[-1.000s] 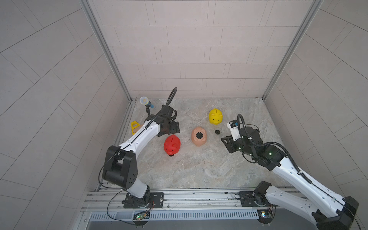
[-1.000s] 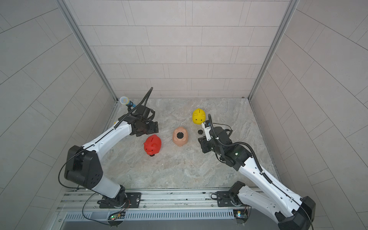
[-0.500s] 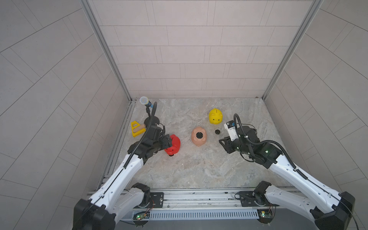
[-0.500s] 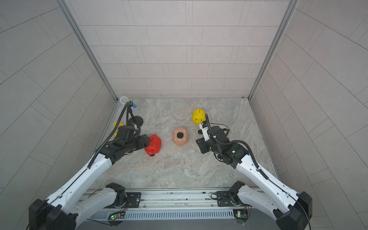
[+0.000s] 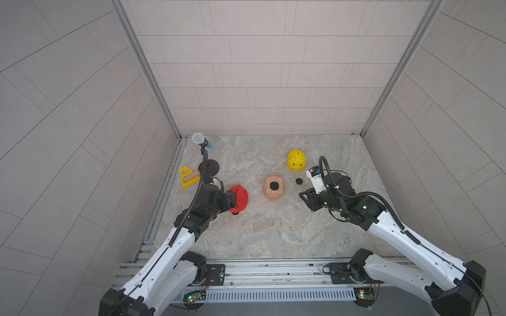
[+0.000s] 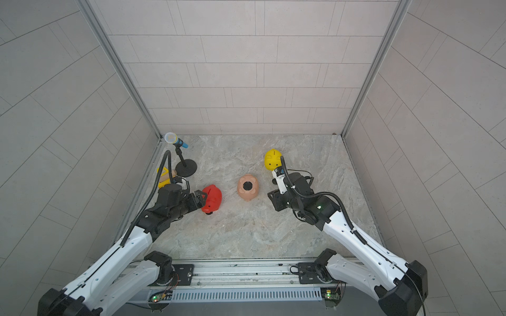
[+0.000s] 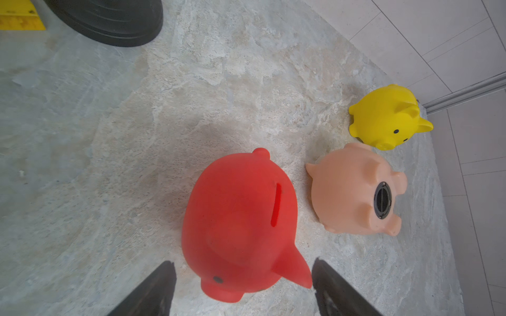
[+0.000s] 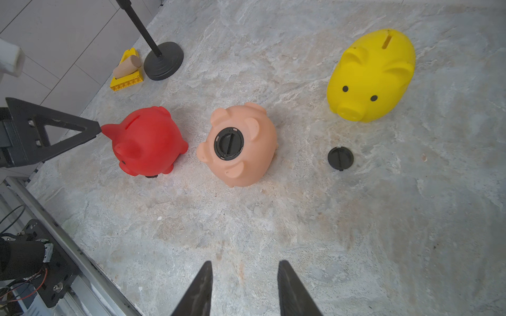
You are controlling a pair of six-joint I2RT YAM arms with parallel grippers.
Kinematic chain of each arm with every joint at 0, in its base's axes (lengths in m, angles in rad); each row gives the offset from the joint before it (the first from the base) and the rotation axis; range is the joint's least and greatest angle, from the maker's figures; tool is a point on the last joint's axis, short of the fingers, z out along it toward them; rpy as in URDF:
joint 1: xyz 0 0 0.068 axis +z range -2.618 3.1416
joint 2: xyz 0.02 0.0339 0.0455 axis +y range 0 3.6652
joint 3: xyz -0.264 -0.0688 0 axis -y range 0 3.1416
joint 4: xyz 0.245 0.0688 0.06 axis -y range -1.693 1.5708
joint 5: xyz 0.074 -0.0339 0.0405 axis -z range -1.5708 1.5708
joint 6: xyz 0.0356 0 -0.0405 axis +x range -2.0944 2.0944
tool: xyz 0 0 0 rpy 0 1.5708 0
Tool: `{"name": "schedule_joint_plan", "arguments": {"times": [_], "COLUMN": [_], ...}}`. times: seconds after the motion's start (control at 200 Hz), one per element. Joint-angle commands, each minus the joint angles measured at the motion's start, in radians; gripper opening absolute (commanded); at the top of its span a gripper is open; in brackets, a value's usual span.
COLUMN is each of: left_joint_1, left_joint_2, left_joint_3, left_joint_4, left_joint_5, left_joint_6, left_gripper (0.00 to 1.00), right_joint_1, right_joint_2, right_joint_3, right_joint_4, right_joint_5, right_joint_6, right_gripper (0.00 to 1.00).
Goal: Close piggy banks
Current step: Turn over the piggy bank at the center of the board.
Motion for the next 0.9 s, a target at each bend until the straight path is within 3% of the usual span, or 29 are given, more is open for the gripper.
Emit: {"name": "schedule_joint_plan", "arguments": {"times": [0.0, 0.38, 0.896], "left_joint_1": [0.013, 0.085, 0.101], "left_joint_2": [0.028, 0.086, 0.14], "left_joint_3": [0.02, -0.027, -0.081], "left_joint_4": [0.093, 0.169, 0.246], "left_joint_5": [0.016, 0.045, 0.103], "left_joint_6": [0.018, 0.025, 0.043], "left_gripper": [0.85, 0.74, 0.64], "right_joint_1": [0.001, 0.002, 0.002], "right_joint_2": [-0.005, 0.042, 0.051], "right_joint_3": [0.008, 0.035, 0.017], "right_joint_4": [0.013, 0.021, 0.032], "right_joint_5": [-0.031, -0.059, -0.056], "right_joint_6": [-0.001, -0.004, 0.001], "right_gripper": [0.41, 0.41, 0.42]}}
